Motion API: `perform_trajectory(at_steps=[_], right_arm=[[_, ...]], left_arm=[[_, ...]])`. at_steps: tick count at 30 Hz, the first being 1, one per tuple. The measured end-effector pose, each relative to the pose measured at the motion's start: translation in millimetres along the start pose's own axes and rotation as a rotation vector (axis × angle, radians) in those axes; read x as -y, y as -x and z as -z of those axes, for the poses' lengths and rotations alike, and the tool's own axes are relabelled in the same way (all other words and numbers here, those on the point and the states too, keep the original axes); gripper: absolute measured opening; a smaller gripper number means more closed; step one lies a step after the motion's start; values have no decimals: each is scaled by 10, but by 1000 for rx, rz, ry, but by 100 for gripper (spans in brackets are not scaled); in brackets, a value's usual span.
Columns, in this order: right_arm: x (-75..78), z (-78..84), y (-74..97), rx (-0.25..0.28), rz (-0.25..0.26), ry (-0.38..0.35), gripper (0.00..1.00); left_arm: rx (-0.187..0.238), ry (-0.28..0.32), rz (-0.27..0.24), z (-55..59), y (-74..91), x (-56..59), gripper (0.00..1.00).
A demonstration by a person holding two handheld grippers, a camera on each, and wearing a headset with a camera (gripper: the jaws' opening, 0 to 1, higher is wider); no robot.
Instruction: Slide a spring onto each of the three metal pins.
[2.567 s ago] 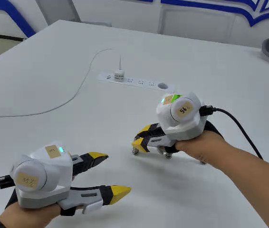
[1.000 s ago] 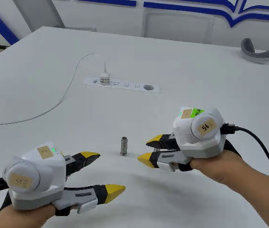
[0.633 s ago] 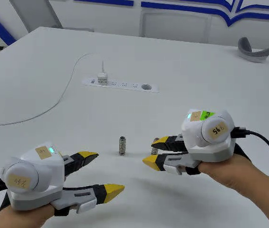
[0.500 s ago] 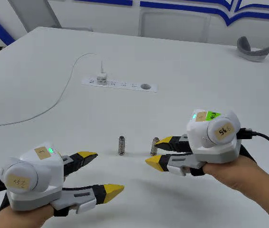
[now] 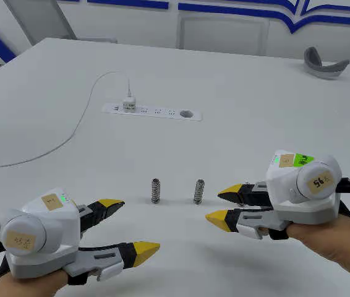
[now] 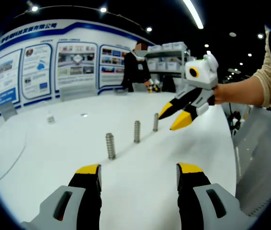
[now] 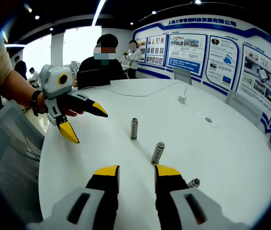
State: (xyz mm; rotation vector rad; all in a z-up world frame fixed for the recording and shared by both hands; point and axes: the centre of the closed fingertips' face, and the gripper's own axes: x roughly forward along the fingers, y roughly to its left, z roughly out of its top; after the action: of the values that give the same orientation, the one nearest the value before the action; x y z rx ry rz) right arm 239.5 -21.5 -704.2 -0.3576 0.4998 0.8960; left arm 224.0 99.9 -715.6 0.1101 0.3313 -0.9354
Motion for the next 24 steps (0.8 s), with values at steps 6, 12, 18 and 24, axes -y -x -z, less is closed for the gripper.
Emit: perform_trajectory(at_steps=[6, 12, 18, 24], right_arm=[[83, 80, 130, 3, 28, -22, 31], [184, 205, 270, 4, 68, -47, 33], [255, 307, 379, 2, 92, -66, 35], [319, 382, 449, -3, 110, -69, 38]], left_arm=[[-1, 1, 1, 4, -3, 9, 65], [-3, 2, 2, 9, -1, 21, 65], [-5, 2, 3, 14, -3, 23, 66], [-7, 3, 4, 21, -9, 21, 66]])
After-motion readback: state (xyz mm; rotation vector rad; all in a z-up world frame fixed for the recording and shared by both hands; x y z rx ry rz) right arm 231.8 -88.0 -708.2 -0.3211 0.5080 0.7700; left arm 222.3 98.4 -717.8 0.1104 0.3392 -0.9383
